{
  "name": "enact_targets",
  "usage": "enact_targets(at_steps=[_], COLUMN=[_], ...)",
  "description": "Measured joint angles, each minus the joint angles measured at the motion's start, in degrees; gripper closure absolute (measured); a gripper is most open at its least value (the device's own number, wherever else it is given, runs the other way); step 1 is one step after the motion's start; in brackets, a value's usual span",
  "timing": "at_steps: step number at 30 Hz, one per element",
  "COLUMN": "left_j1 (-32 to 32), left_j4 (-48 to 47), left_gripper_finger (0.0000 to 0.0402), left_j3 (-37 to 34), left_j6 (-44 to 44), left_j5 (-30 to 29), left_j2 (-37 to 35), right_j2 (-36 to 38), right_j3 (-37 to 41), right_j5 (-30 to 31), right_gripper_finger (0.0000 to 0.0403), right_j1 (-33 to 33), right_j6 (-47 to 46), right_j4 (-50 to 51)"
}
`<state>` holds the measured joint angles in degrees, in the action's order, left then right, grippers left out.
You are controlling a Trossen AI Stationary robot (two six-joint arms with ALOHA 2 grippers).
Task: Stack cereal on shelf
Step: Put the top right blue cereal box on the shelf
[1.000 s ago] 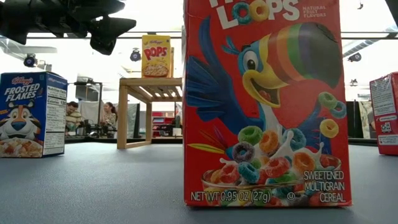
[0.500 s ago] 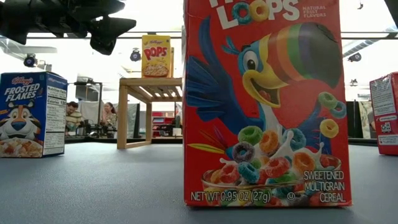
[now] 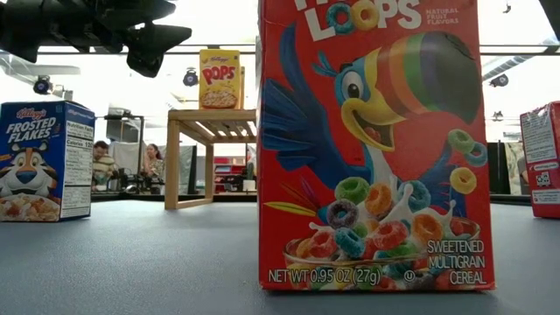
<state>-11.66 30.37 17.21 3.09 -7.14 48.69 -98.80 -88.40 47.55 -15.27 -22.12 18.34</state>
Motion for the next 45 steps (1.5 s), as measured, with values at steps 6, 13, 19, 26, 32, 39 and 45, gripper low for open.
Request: enact_targets(at_steps=[6,13,19,26,32,39,45], left_j1=[0.0,0.0,0.0,0.0,0.0,0.0,0.3], left_j4=[0.0,0.0,0.0,-0.2,0.7,-5.7,-36.0], left_gripper_finger=[0.0205,0.0205,0.0205,0.0205,0.0205,0.0205,0.0205], left_j3=[0.0,0.0,0.0,0.0,0.0,7.1,30.7], left_j6=[0.0,0.0,0.0,1.1,5.9,7.7,5.8], left_j5=[0.0,0.0,0.0,0.0,0.0,0.0,-11.6], left_j2=[0.0,0.0,0.0,0.0,0.0,0.0,4.7], right_j2=[0.0,0.0,1.2,4.9,9.6,22.7,36.5], right_j3=[0.0,0.0,0.0,0.9,6.0,22.3,39.8], right_j5=[0.0,0.0,0.1,0.5,0.8,7.4,-6.4], right_gripper_finger=[0.0038,0.0038,0.0038,0.0038,0.0038,0.0038,0.0038], right_j1=[0.0,-0.1,0.3,2.4,5.5,11.6,17.7], right_j6=[0.4,1.5,7.3,8.7,9.2,9.5,19.6], right_j4=[-0.4,-0.5,0.2,3.6,3.6,-4.6,-24.4])
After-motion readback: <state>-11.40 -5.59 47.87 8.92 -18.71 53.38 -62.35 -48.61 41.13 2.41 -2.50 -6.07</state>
